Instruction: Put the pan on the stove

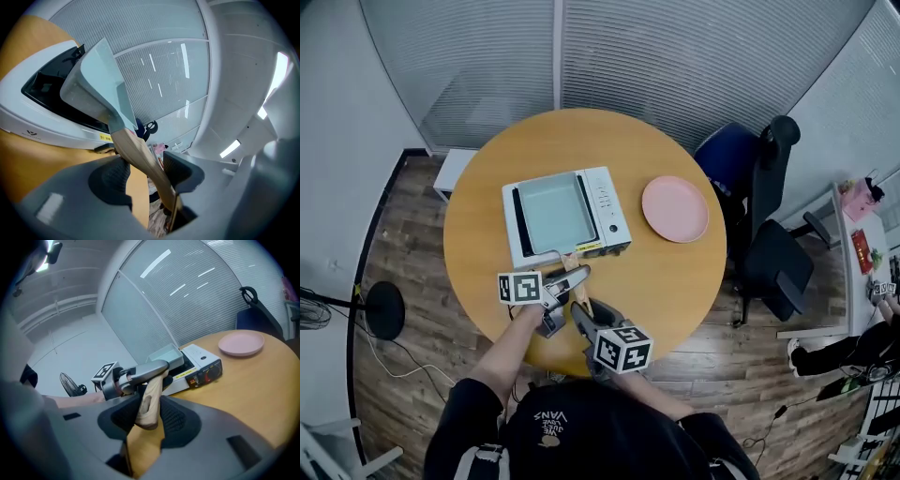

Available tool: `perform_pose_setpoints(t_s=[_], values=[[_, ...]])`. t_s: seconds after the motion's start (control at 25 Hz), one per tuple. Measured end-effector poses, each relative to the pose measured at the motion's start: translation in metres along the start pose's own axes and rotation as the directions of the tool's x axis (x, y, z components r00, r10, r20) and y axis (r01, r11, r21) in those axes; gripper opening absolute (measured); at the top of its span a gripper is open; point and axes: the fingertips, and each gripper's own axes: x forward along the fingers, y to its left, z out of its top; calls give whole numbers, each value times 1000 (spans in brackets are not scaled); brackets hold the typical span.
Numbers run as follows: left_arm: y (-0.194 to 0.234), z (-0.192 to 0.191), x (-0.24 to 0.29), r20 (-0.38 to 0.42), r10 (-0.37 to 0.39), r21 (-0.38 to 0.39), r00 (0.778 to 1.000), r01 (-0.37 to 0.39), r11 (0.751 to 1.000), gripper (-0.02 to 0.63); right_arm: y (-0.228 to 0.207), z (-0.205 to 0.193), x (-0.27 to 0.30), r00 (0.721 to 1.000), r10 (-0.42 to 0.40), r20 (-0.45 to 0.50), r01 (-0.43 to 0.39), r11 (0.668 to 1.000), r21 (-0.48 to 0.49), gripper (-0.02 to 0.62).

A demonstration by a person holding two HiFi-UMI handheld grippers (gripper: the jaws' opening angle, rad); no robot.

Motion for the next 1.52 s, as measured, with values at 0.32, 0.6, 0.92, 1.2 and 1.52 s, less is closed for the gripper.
perform_pose_setpoints(t_s=[0.32,0.6,0.92,1.2,1.52], values=[[12,6,2,-2,-13,-20,1000,13,1000,219,-4,1,12,1000,-10,-11,9,1000,-1,130],[14,14,1,-4,-39,-52,999,39,998,222,-1,7,19,1000,3,3,-3,1000,9,133],[19,24,-1,9,-26,-42,1000,26,999,228,0,12,29,1000,-3,8,3,1000,24,135],[27,29,-18,44,77,56,996,-80,995,330,4,13,32,1000,20,3,-21,998,52,164],[27,31,-60,141,180,150,974,-201,968,333,1,23,11,998,-2,58,0,999,37,193]])
